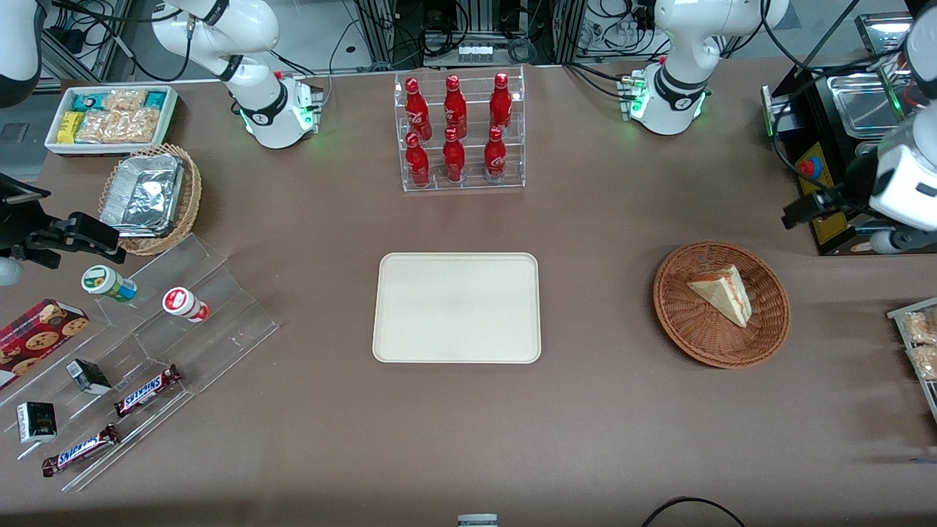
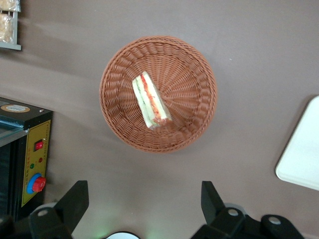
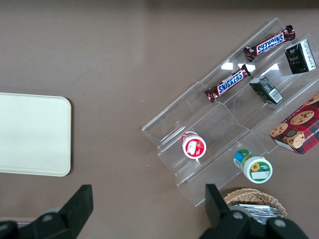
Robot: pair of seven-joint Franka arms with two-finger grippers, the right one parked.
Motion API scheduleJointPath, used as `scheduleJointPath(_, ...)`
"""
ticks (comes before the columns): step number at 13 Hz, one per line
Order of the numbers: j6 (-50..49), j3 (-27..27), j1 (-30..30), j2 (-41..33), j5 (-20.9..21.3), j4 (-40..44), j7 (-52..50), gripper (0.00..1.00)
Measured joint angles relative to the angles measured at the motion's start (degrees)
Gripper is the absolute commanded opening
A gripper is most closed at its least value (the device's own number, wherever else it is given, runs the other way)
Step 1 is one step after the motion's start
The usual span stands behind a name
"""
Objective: Place sandwich from basket to tray
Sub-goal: 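Lower the open left gripper onto the sandwich in the basket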
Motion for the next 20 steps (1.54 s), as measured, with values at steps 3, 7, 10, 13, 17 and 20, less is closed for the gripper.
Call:
scheduleJointPath(3, 5.16, 0.91, 0.11, 2.71, 0.00, -2.36, -1.62, 1.00)
scheduleJointPath(7, 15.25, 1.01, 1.65, 4.27, 0.02, -9.94, -8.19, 1.00)
scheduleJointPath(10, 21.53, 1.02, 2.21, 6.50, 0.01, -13.65, -11.55, 1.00)
scheduleJointPath(13, 27.64, 1.01, 2.89, 10.08, 0.00, -17.06, -18.84, 1.00)
scheduleJointPath(17, 36.61, 0.97, 3.14, 15.08, -1.12, -20.94, -21.64, 1.00)
scheduleJointPath(20, 42.00, 0.97, 3.19, 17.59, -6.18, -22.88, -22.59, 1.00)
